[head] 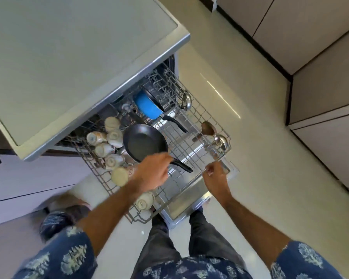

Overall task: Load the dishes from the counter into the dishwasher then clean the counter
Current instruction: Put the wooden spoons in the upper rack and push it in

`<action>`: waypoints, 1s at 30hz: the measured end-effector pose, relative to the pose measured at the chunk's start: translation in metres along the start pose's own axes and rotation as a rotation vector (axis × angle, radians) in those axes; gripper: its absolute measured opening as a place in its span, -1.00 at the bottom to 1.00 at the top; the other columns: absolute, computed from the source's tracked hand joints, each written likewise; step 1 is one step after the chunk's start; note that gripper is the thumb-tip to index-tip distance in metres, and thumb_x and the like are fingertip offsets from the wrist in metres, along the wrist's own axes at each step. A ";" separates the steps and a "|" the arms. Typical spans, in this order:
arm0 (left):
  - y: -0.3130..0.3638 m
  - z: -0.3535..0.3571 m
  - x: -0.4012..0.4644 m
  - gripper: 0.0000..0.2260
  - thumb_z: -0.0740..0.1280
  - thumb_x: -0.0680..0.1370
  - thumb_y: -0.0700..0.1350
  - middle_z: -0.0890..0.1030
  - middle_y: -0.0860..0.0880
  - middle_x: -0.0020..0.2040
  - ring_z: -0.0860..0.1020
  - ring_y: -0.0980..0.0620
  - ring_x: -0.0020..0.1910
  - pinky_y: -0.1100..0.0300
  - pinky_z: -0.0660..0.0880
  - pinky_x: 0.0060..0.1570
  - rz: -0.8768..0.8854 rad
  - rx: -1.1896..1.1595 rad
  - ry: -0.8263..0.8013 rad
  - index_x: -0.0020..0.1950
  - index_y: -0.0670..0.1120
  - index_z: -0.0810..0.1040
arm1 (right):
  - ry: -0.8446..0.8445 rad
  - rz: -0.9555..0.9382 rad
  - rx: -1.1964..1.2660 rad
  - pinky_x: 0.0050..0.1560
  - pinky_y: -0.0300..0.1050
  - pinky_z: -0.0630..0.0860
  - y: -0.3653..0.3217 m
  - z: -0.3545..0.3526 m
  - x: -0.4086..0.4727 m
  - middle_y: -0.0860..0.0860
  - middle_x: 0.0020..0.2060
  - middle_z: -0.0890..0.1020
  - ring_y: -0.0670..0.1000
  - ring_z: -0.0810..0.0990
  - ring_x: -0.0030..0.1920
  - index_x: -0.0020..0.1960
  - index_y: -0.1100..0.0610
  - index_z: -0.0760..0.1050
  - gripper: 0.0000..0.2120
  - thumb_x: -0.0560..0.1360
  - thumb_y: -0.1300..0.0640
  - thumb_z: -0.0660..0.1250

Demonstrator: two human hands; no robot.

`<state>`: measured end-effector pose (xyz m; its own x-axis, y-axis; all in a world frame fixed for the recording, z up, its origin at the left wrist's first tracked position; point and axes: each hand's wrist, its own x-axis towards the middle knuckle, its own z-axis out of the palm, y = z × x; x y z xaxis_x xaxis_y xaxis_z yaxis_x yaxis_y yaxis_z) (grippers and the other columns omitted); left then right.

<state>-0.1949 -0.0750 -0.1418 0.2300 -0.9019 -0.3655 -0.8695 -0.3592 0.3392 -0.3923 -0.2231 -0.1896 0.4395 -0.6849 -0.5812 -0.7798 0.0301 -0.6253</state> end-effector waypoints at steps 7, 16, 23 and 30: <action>0.085 0.116 -0.047 -0.79 0.23 0.66 -0.08 0.67 -0.03 -0.09 0.64 0.12 -0.26 0.16 0.58 -0.26 -0.722 -1.148 -0.157 0.15 -0.12 0.60 | -0.200 0.536 0.773 0.07 0.20 0.62 0.041 0.032 0.011 0.18 0.20 0.47 0.21 0.61 0.09 0.43 0.02 0.16 -0.40 0.54 0.01 0.42; 0.116 0.141 -0.023 -0.60 0.10 0.72 -0.01 0.47 -0.21 0.40 0.51 -0.17 0.32 -0.10 0.48 0.25 -1.385 -2.093 0.243 0.48 -0.20 0.31 | -0.244 0.556 0.796 0.19 0.31 0.53 0.030 0.046 0.036 0.19 0.11 0.50 0.21 0.59 0.01 0.36 0.08 0.21 -0.70 0.66 0.18 0.18; 0.112 0.134 -0.015 -0.74 0.04 0.73 -0.07 0.60 -0.11 0.25 0.62 -0.09 0.18 -0.02 0.60 0.05 -1.374 -2.071 0.506 0.19 -0.10 0.50 | -0.304 0.563 0.861 0.18 0.27 0.53 0.013 0.054 0.045 0.18 0.03 0.50 0.22 0.55 0.03 0.37 0.00 0.18 -0.60 0.64 0.32 0.14; 0.048 0.121 0.007 -0.74 0.08 0.72 -0.09 0.61 -0.09 0.23 0.66 0.02 -0.02 0.08 0.57 -0.17 -1.287 -1.960 0.614 0.26 -0.15 0.50 | -0.405 0.438 0.856 0.06 0.27 0.59 -0.042 0.082 0.083 0.18 -0.10 0.49 0.20 0.55 -0.08 0.15 0.13 0.24 -0.80 0.63 0.34 0.19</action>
<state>-0.2881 -0.0696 -0.2326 0.4503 0.0401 -0.8920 0.8903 0.0550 0.4520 -0.2859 -0.2217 -0.2543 0.4348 -0.1987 -0.8783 -0.4002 0.8311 -0.3862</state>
